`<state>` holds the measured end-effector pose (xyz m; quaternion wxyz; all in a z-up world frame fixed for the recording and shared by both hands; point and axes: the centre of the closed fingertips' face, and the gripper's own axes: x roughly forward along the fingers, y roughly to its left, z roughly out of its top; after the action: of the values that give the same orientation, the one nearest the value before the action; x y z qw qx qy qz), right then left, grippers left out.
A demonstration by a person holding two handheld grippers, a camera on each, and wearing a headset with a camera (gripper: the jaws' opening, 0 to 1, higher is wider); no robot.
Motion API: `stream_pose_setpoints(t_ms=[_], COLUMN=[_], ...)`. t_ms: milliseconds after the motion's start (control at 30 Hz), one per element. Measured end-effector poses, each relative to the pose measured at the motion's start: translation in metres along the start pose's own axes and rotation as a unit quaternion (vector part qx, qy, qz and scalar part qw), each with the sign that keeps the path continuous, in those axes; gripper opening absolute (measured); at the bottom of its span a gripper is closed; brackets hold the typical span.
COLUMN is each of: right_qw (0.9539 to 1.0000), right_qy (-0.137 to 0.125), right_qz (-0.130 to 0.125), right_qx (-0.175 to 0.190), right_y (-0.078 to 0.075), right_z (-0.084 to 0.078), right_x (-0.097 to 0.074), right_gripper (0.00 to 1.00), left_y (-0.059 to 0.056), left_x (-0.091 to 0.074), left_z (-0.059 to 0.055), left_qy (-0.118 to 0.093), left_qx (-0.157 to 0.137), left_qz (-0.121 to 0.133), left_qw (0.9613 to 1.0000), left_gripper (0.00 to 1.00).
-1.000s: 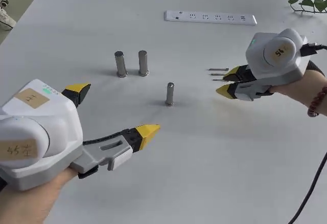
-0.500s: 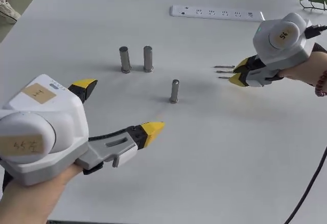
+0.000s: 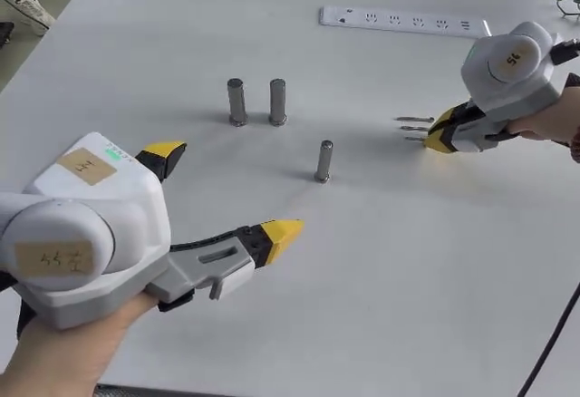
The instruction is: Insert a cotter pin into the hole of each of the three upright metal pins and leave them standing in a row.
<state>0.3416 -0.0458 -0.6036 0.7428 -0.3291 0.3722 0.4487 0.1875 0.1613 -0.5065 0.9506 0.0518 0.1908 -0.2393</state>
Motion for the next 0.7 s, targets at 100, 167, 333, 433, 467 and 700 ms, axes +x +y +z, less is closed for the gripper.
stream_pose_setpoints(t_ms=[100, 167, 333, 433, 467, 700], right_qw=[0.9995, 0.9992, 0.998, 0.997, 0.9967, 0.9941], right_qy=[0.009, 0.015, 0.031, 0.039, 0.043, 0.074], right_qz=[0.028, 0.036, 0.055, 0.065, 0.066, 0.078], right_qx=[0.008, 0.008, 0.006, 0.019, 0.021, 0.016], right_y=[0.0046, 0.0044, 0.0066, 0.0059, 0.0048, 0.0049], right_z=[-0.0001, 0.0004, 0.0009, 0.0009, 0.0009, 0.001], right_x=[0.0012, 0.0018, 0.0026, 0.003, 0.0035, 0.0037], right_gripper=[0.01, 0.0, 0.0, 0.0, 0.0, 0.0], left_y=[0.0003, 0.0001, 0.0005, 0.0016, 0.0018, 0.0012], left_x=[-0.0002, -0.0004, -0.0012, -0.0017, -0.0018, -0.0015], left_z=[-0.0008, -0.0017, -0.0033, -0.0037, -0.0037, -0.003], left_qy=[0.001, 0.002, 0.004, 0.004, 0.004, 0.006], left_qx=[0.0, 0.001, 0.001, 0.0, 0.0, 0.003], left_qz=[-0.001, -0.002, -0.002, -0.002, -0.002, -0.005], left_qw=[1.0, 1.0, 1.0, 1.0, 1.0, 1.0], left_gripper=[0.83, 0.83, 0.82, 0.82, 0.82, 0.81])
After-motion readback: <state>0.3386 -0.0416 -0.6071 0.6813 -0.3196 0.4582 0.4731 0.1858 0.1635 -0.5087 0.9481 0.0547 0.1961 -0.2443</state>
